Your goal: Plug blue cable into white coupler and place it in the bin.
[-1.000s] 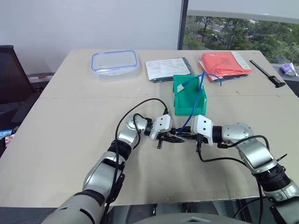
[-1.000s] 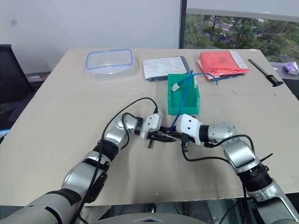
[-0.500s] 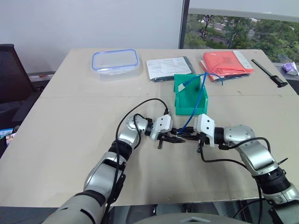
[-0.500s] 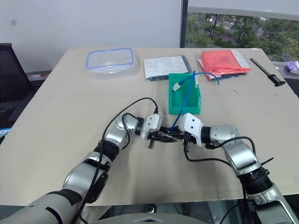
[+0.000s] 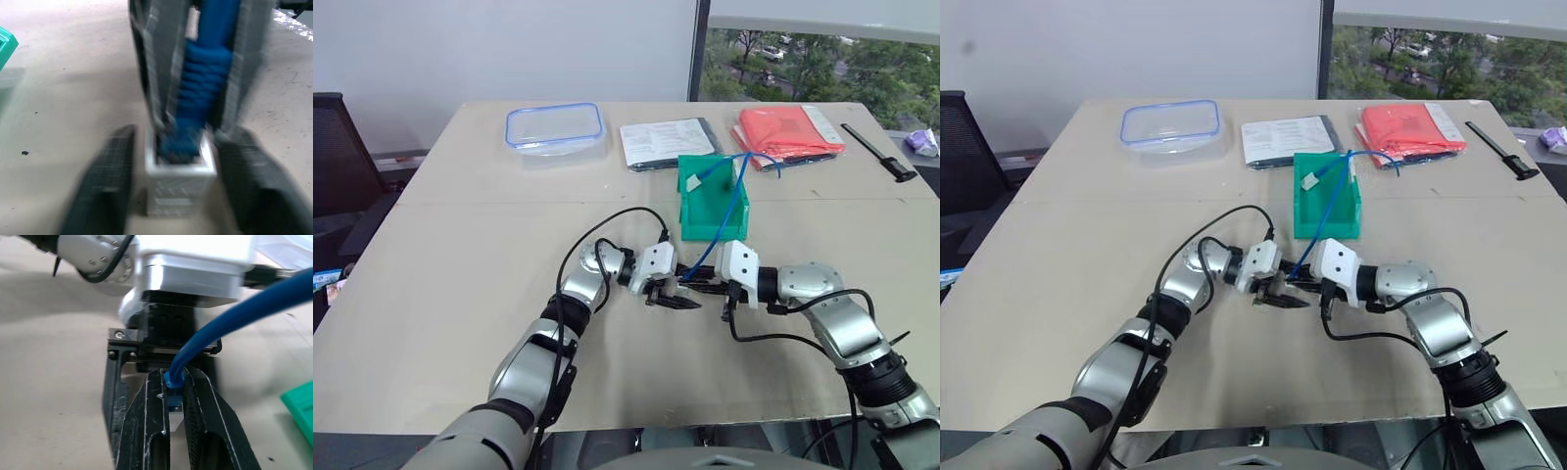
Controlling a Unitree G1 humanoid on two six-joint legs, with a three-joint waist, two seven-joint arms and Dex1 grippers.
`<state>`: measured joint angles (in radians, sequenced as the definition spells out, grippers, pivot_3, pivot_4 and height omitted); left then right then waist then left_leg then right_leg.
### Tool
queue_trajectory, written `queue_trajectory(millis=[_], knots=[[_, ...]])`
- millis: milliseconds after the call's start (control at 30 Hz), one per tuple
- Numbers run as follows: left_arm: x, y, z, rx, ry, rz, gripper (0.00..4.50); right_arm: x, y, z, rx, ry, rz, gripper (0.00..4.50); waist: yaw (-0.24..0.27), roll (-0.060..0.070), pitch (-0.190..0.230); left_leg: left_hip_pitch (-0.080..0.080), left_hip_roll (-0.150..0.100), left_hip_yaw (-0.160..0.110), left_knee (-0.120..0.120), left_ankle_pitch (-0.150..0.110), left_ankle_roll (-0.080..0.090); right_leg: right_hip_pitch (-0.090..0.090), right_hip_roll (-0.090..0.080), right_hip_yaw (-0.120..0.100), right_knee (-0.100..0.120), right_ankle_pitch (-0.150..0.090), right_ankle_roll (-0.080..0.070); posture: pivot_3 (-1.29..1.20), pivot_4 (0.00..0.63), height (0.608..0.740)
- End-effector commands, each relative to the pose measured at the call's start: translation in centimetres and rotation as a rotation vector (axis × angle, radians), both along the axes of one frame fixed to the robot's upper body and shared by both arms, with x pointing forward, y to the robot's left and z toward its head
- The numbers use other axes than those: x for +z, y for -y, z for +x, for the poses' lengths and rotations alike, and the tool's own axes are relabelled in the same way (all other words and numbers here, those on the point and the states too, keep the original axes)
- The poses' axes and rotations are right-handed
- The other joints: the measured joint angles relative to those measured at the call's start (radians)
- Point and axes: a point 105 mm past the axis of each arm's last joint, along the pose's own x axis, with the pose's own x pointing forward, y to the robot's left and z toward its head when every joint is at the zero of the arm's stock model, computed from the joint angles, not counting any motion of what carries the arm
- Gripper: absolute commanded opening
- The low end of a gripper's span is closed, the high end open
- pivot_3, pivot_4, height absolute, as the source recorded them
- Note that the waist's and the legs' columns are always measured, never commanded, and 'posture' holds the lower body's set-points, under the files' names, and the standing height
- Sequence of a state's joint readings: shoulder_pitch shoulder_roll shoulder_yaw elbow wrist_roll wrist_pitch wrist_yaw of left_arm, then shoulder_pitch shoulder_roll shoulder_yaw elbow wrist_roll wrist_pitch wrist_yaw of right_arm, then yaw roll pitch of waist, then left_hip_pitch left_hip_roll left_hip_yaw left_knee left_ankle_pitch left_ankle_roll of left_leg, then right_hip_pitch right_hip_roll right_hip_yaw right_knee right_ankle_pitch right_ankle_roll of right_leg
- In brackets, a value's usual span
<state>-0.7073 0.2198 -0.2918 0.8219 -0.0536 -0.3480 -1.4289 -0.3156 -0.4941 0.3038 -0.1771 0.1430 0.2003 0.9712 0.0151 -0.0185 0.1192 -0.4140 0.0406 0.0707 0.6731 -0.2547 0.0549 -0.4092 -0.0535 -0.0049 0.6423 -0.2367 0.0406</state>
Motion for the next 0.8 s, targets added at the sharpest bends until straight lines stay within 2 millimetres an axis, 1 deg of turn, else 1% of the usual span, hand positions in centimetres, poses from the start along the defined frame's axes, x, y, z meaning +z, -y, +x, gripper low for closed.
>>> queue_trajectory(millis=[33,133,167,333,367,400,467,533,600,733,800], knots=[[-2.1,-0.3,-1.2,-0.019,-0.044,0.065,4.43,0.8,-0.2,0.2,0.009,0.046,0.01,0.0,-0.001,0.0,0.0,0.0,0.0,0.0,0.0,0.0,0.0,0.0,0.0,0.0,0.0,0.0,0.0,0.0,0.15,0.74],[-1.5,-0.8,-1.1,0.002,-0.025,0.044,4.43,0.9,-0.1,0.1,0.009,0.05,0.011,0.0,-0.003,0.0,0.0,0.0,0.001,0.0,0.0,0.0,0.0,0.0,0.0,0.0,0.0,0.0,0.0,0.0,0.15,0.74],[-0.9,-1.0,-1.0,0.018,-0.02,0.023,4.43,1.3,0.0,0.1,0.004,0.053,0.024,0.0,-0.003,0.0,0.0,0.0,0.001,0.0,-0.001,0.0,0.0,-0.001,0.0,0.0,0.0,0.0,0.0,0.0,0.15,0.74],[1.8,-2.3,-1.1,0.082,0.008,-0.046,4.43,4.2,0.8,0.1,-0.02,0.059,0.117,0.0,-0.01,0.003,0.007,0.0,0.003,0.001,-0.003,0.0,0.0,-0.002,0.001,0.0,0.0,0.0,0.0,0.0,0.15,0.74],[2.9,-2.6,-1.1,0.119,0.001,-0.08,4.43,5.1,1.1,0.2,-0.029,0.061,0.144,0.0,-0.011,0.003,0.008,-0.001,0.003,0.0,-0.003,0.0,0.0,-0.003,0.001,0.0,0.001,0.001,0.001,0.0,0.15,0.74],[4.3,-2.9,-1.0,0.173,-0.005,-0.125,4.43,6.2,1.5,0.4,-0.039,0.067,0.17,0.0,-0.012,0.004,0.01,-0.001,0.005,0.0,-0.003,0.0,0.0,-0.003,0.002,0.0,0.001,0.002,0.004,0.0,0.15,0.74],[7.1,-3.5,-1.1,0.279,-0.015,-0.216,4.43,8.2,2.2,1.0,-0.066,0.072,0.221,0.0,-0.016,0.004,0.018,-0.001,0.006,0.0,-0.003,0.0,0.0,-0.004,0.002,0.0,0.001,0.002,0.004,0.0,0.15,0.74],[9.0,-4.0,-1.0,0.395,-0.006,-0.257,4.43,9.7,2.8,2.0,-0.104,0.073,0.266,0.0,-0.017,0.004,0.02,-0.001,0.006,0.0,-0.003,0.0,0.0,-0.004,0.002,0.0,0.001,0.002,0.004,0.0,0.15,0.74],[10.1,-4.4,-0.7,0.509,0.004,-0.265,4.43,10.6,3.3,3.2,-0.154,0.087,0.292,0.0,-0.016,0.004,0.021,-0.001,0.006,0.0,-0.003,0.0,0.0,-0.003,0.002,0.0,0.001,0.002,0.004,0.0,0.15,0.74],[14.0,-5.6,0.5,0.776,0.039,-0.337,4.43,11.7,4.1,7.1,-0.253,0.063,0.277,0.0,-0.019,0.003,0.024,-0.001,0.004,0.001,-0.003,0.0,0.0,-0.002,0.002,0.001,0.001,0.003,0.004,0.0,0.15,0.74],[15.2,-6.2,1.0,0.869,0.05,-0.346,4.43,11.7,4.2,8.6,-0.281,0.036,0.262,0.0,-0.022,0.002,0.029,-0.001,0.003,0.001,-0.002,0.0,0.0,-0.003,0.002,0.002,0.001,0.003,0.005,0.0,0.15,0.74]])
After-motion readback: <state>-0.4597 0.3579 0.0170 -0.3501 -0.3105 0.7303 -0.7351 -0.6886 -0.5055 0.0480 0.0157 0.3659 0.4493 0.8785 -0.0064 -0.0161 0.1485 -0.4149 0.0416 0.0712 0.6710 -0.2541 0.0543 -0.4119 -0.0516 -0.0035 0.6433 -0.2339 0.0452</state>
